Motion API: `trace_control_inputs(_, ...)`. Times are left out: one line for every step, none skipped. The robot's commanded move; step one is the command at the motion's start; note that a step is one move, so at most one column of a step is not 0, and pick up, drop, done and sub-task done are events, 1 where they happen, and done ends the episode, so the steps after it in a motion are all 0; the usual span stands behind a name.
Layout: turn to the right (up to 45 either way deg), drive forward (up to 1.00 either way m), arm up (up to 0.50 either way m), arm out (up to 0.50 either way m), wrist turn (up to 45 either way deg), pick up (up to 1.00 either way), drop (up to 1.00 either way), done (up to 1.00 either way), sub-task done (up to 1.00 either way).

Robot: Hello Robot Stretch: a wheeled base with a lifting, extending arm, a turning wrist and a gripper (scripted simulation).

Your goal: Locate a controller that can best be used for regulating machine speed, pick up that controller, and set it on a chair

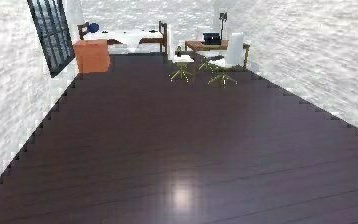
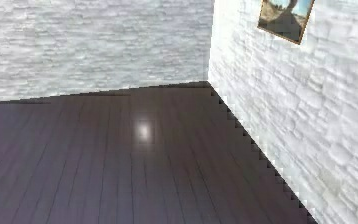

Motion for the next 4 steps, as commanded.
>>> trace_control_inputs(0.0, 0.45, 0.0, 0.0, 0.0, 0.0, 0.0, 0.0, 0.0)
trace_control_inputs(-18.0, 0.0, 0.0, 0.0, 0.0, 0.0, 0.0, 0.0, 0.0)
trace_control_inputs(-3.0, 0.0, 0.0, 0.0, 0.0, 0.0, 0.0, 0.0, 0.0)
trace_control_inputs(0.0, 0.05, 0.0, 0.0, 0.0, 0.0, 0.0, 0.0, 0.0)
